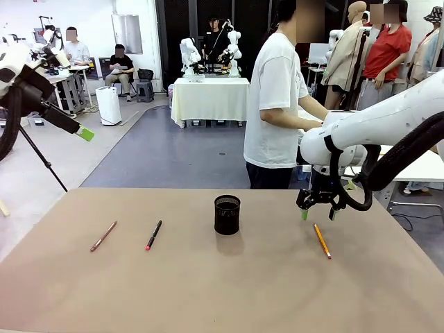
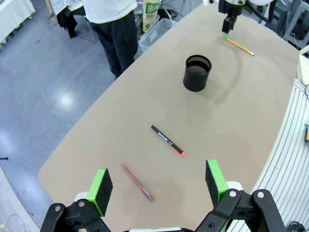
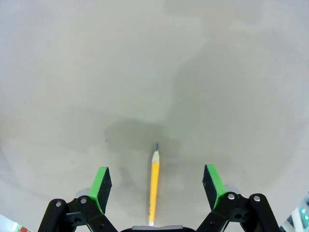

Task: Place the pens into the pen holder.
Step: Pick up a writing instrument from the table and place it into the Pen holder.

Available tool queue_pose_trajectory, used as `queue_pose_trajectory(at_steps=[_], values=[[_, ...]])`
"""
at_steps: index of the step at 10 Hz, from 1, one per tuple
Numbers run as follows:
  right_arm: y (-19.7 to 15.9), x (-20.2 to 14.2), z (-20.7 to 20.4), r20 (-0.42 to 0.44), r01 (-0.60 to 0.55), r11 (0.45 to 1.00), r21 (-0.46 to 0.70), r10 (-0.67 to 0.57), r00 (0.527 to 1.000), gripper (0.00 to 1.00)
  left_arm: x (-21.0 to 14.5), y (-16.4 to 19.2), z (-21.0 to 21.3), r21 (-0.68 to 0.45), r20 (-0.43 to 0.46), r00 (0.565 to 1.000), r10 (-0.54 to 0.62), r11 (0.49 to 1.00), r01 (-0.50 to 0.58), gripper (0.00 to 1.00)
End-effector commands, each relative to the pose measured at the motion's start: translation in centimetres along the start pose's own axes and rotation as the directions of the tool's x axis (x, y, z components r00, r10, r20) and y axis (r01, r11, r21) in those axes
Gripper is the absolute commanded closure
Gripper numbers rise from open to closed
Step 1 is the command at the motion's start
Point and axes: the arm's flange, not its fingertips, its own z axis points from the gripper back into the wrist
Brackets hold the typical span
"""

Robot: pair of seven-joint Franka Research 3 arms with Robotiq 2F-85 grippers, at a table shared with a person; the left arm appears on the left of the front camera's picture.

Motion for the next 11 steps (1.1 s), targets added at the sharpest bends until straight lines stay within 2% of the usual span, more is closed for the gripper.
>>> queue_pose_trajectory(at_steps=[1,4,8,11], values=[[0.9,-1.6,0.7,0.032,0.069,0.997,-0.038,-0.067,0.997,0.0,0.0,0.0,0.2,-0.008,0.006,1.0,-0.004,1.0,0.004,0.0],[1.9,-3.2,0.2,0.021,0.082,0.992,-0.096,-0.08,0.997,0.0,0.0,0.0,0.2,-0.008,0.006,1.0,-0.004,1.0,0.004,0.0],[1.2,-5.7,-1.2,0.031,0.075,0.997,-0.025,-0.074,0.997,0.0,0.0,0.0,0.2,-0.008,0.006,1.0,-0.004,1.0,0.004,0.0],[0.7,-5.8,-2.6,0.043,0.053,0.999,-0.015,-0.052,0.998,0.0,0.0,0.0,0.2,-0.008,0.006,1.0,-0.004,1.0,0.004,0.0]])
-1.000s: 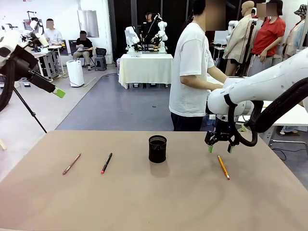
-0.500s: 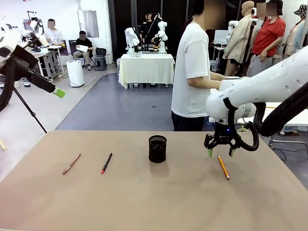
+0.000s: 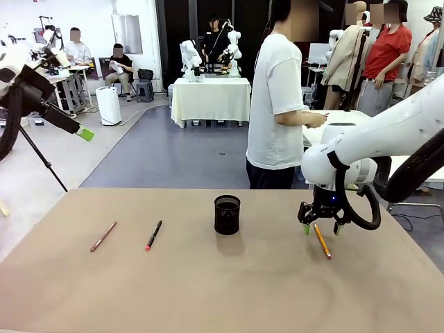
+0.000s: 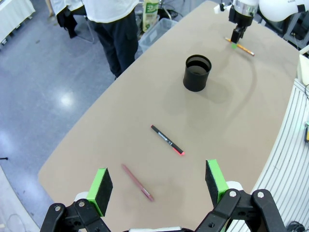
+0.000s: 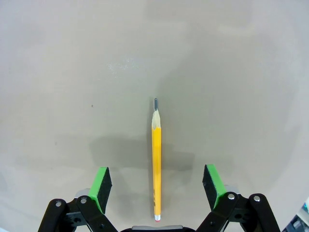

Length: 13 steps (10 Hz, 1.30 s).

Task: Place the pens into the pen holder.
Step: Pick up a writing instrument from the table and place it into the Pen holder.

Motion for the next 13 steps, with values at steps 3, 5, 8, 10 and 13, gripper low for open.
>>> queue_pose_trajectory(at_steps=[3,5,8,10,13], values=[[-0.9,-0.1,-0.7,0.032,-0.036,0.999,0.024,0.035,0.999,0.18,0.0,0.0,0.2,-0.008,0.006,1.0,-0.004,1.0,0.004,0.0],[-0.8,0.1,-0.9,0.025,-0.032,0.999,0.034,0.031,0.999,0.57,0.0,0.0,0.2,-0.008,0.006,1.0,-0.004,1.0,0.004,0.0],[-0.9,0.4,-0.8,0.01,-0.032,0.998,0.046,0.031,0.999,1.0,0.0,0.0,0.2,-0.008,0.006,1.0,-0.004,1.0,0.004,0.0],[-0.5,0.8,-1.1,-0.008,-0.042,0.998,0.056,0.042,0.999,1.0,0.0,0.0,0.2,-0.008,0.006,1.0,-0.004,1.0,0.004,0.0],[-0.3,1.0,-0.9,0.0,-0.058,0.996,0.069,0.058,0.998,1.0,0.0,0.0,0.2,-0.008,0.006,1.0,-0.004,1.0,0.004,0.0]])
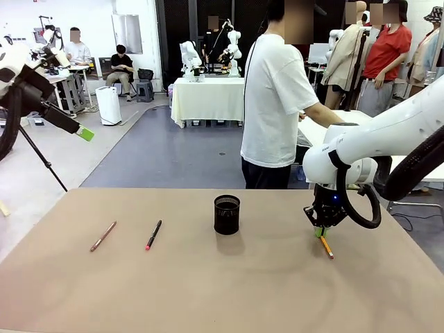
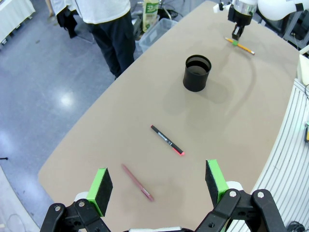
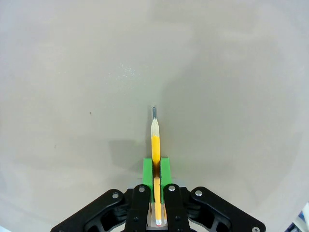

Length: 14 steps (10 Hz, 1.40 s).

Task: Place the pens into the pen holder.
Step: Pick up a writing instrument from the table and place it into the Pen holder.

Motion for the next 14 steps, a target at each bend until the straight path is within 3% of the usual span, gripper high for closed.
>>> queue_pose_trajectory(at_steps=[1,4,5,8,10,12,14], values=[[-0.1,0.2,-0.2,0.034,-0.049,0.991,0.123,0.045,0.998,1.0,0.0,0.0,0.2,-0.008,0.006,1.0,-0.004,1.0,0.004,0.0],[-1.6,-0.4,3.9,0.21,-0.153,0.942,0.299,0.091,0.973,1.0,0.0,0.0,0.2,-0.008,0.006,1.0,-0.004,1.0,0.004,0.0],[-1.9,-0.7,5.8,0.284,-0.227,0.893,0.39,0.118,0.952,1.0,0.0,0.0,0.2,-0.008,0.006,1.0,-0.004,1.0,0.004,0.0],[-2.1,-1.3,10.6,0.49,-0.457,0.761,0.461,0.212,0.846,1.0,0.0,0.0,0.2,-0.008,0.006,1.0,-0.004,1.0,0.004,0.0],[-2.7,-3.1,12.6,0.677,-0.72,0.62,0.312,0.386,0.626,1.0,0.0,0.0,0.2,-0.008,0.006,1.0,-0.004,1.0,0.004,0.0],[-3.6,-4.8,14.0,0.774,-0.876,0.457,0.154,0.495,0.395,1.0,0.0,0.0,0.2,-0.008,0.006,1.0,-0.004,1.0,0.004,0.0],[-3.9,-5.3,14.3,0.808,-0.908,0.408,0.09,0.503,0.306,1.0,0.0,0.0,0.2,-0.008,0.006,1.0,-0.004,1.0,0.004,0.0]])
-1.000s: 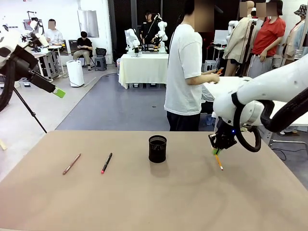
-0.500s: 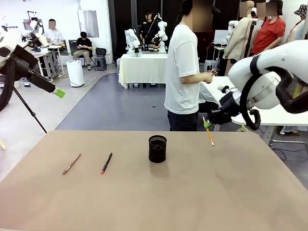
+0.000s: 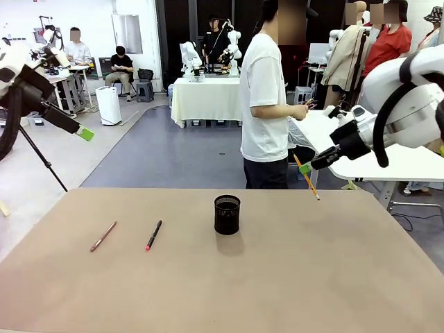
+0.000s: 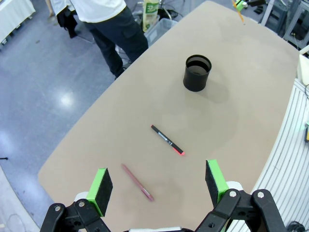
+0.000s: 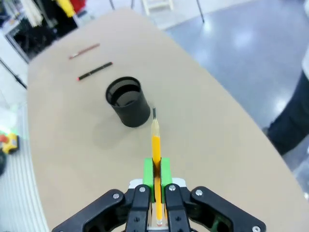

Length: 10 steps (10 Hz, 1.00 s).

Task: Place the pens into the pen holder.
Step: Pick up a writing instrument from the table and place it into the Pen holder.

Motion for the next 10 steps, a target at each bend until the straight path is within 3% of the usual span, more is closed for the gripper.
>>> queue_pose_trajectory(at_steps=[1,2,6,7,9,10], values=[[0.4,-0.8,-0.3,0.053,0.055,0.998,-0.027,-0.054,0.997,1.0,0.0,0.0,0.2,-0.009,0.006,1.0,-0.004,1.0,0.004,0.0],[0.0,0.0,0.0,0.0,0.0,1.0,0.0,0.0,1.0,1.0,0.0,0.0,0.2,-0.009,0.006,1.0,-0.004,1.0,0.004,0.0],[0.0,-0.5,0.1,0.012,-0.001,1.0,0.002,0.001,1.0,1.0,0.0,0.0,0.2,-0.009,0.006,1.0,-0.004,1.0,0.004,0.0],[-0.2,-0.5,-0.1,0.12,-0.062,0.992,0.11,0.049,0.992,1.0,0.0,0.0,0.2,-0.009,0.006,1.0,-0.004,1.0,0.004,0.0],[-1.8,0.2,-1.0,0.358,-0.185,0.979,0.09,0.142,0.923,1.0,0.0,0.0,0.2,-0.009,0.006,1.0,-0.004,1.0,0.004,0.0],[-2.3,0.7,-1.0,0.437,-0.228,0.968,0.105,0.161,0.885,1.0,0.0,0.0,0.2,-0.009,0.006,1.0,-0.004,1.0,0.004,0.0]])
